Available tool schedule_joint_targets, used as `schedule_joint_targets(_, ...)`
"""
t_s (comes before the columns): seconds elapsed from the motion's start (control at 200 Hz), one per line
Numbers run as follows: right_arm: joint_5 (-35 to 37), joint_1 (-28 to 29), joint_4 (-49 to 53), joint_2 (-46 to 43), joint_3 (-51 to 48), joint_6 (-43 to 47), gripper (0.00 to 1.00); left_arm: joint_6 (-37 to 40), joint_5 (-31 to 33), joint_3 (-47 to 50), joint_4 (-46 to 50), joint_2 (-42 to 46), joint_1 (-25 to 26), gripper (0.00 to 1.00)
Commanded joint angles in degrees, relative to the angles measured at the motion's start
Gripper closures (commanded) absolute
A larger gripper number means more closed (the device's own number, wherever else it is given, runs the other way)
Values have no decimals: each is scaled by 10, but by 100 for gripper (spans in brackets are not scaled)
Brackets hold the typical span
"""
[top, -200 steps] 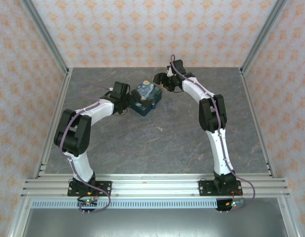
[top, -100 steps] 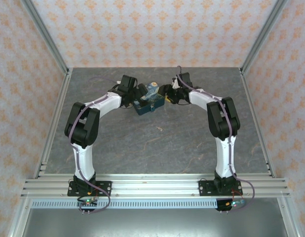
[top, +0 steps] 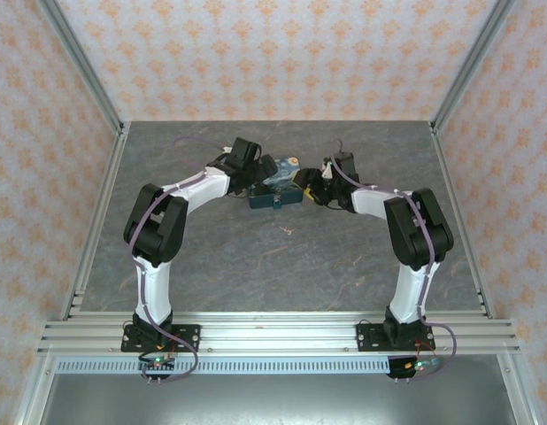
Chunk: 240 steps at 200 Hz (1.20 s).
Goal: Unlock a padlock with a key
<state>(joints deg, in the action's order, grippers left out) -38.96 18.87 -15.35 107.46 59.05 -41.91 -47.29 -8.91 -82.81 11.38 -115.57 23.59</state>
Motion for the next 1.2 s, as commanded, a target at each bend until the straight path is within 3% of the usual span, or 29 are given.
schedule_joint_targets(0.0, -14, 10, -80, -35, -27, -31, 37, -3, -30, -8, -6, 0, 28, 0)
schedule_joint_targets(0.395, 4, 10, -142, -76, -117, -64, 35, -4, -16, 18, -15, 10, 45, 0)
schedule_joint_targets(0.666, 56, -22, -57, -148, -127, -18, 13, 38, 17, -2, 10, 21, 39, 0)
schedule_joint_targets(0.716, 62, -32, -34, -166, -126, -6, 0, 43, 23, -2, 12, 29, 34, 0)
schedule_joint_targets(0.791, 81, -47, 14, -194, -122, 23, 1, 49, 23, 5, 4, 46, 26, 0)
schedule_joint_targets(0.936, 211, -57, 152, -253, -91, 76, 1, 62, 25, 19, 5, 87, 12, 0)
schedule_joint_targets(1.021, 330, -72, 236, -295, -86, -21, 1, 72, 28, 33, 6, 111, 7, 0)
schedule_joint_targets(1.076, 227, -112, 141, -331, -139, 34, 1, 78, 28, 46, 6, 128, 4, 0)
schedule_joint_targets(1.131, 177, -136, 29, -356, -194, 17, 1, 82, 29, 60, 5, 148, 2, 0)
schedule_joint_targets(1.196, 167, -135, 88, -364, -168, 55, 1, 88, 30, 80, 8, 172, 2, 0)
